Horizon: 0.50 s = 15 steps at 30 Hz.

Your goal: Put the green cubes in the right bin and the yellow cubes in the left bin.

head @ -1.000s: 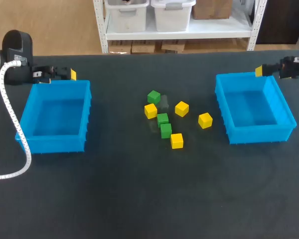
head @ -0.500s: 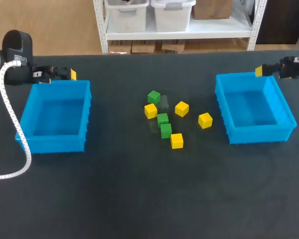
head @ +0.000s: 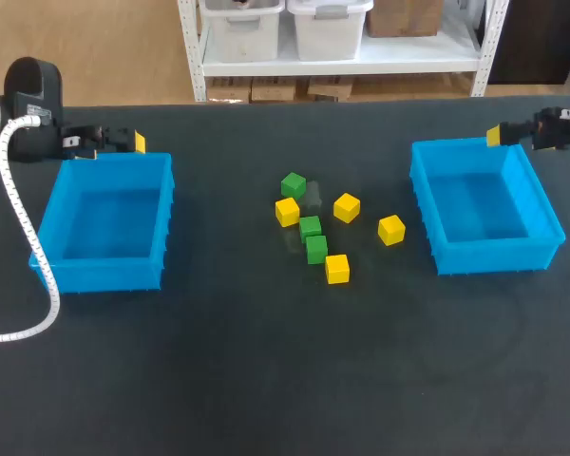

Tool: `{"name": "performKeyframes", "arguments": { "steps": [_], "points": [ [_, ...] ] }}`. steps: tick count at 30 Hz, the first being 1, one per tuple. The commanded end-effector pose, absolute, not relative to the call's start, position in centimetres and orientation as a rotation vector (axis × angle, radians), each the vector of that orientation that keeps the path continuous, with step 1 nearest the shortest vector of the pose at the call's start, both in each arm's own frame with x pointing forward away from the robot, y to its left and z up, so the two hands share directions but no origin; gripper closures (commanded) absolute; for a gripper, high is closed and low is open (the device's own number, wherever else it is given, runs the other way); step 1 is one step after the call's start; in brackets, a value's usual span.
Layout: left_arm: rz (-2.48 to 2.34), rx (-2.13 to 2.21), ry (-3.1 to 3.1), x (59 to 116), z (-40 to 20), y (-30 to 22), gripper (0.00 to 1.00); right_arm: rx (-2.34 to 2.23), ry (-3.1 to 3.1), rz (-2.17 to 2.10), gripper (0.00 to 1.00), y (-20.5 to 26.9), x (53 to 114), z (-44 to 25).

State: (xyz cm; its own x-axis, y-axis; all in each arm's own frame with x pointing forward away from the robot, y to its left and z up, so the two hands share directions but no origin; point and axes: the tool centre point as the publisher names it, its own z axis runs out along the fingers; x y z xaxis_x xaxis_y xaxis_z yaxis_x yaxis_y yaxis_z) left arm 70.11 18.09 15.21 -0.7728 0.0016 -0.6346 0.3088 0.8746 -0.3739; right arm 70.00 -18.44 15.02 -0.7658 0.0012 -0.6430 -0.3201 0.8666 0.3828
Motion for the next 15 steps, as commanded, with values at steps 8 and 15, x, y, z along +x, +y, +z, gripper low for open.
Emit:
{"name": "performKeyframes", "arguments": {
  "steps": [8,15],
  "points": [
    [-0.629,0.228,2.380,70.1,15.0,18.3,0.00,-0.230,2.373,0.635,0.00,-18.5,70.0,15.0],
    [-0.629,0.228,2.380,70.1,15.0,18.3,0.00,-0.299,2.409,0.544,0.00,-15.1,71.4,16.5]
  ]
}}
